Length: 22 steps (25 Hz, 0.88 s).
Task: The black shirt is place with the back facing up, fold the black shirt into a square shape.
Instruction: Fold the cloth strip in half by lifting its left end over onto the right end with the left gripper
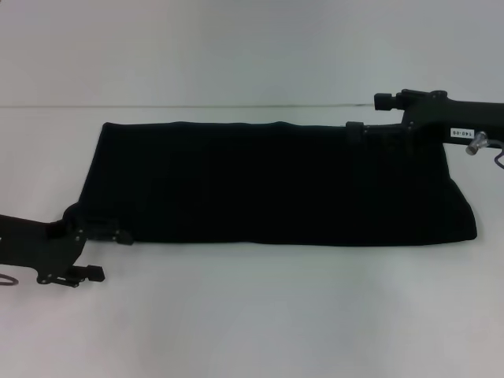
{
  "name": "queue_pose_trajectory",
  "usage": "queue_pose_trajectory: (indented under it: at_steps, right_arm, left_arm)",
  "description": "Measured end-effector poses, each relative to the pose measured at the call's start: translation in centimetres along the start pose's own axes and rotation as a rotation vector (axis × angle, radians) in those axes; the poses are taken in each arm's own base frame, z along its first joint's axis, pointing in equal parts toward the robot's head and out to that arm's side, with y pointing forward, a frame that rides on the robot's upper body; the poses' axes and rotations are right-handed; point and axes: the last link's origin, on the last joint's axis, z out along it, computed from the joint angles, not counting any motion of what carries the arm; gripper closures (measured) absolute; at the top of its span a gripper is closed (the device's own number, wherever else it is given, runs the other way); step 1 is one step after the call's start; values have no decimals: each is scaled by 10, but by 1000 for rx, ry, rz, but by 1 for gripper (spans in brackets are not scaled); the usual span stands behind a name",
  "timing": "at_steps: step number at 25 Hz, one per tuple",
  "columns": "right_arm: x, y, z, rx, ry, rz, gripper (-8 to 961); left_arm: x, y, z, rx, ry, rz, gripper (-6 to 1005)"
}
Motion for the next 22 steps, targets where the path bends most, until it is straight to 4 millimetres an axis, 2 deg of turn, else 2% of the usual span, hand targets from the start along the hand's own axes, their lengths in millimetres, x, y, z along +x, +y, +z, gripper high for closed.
queue_pose_trajectory:
  at_steps: [9,15,22]
  right_arm:
    - [-5,0,0,-2,-21,-19,45]
    - [-8,0,1,-2,-33,-20,45]
    - [-13,0,0,0,-65,-12,44]
  left_arm:
    - [8,-12,-13,-89,91,-166,203]
    - [11,-20,-11,-80,130,-208,203]
    - [13,-20,-7,-98,152,-243,204]
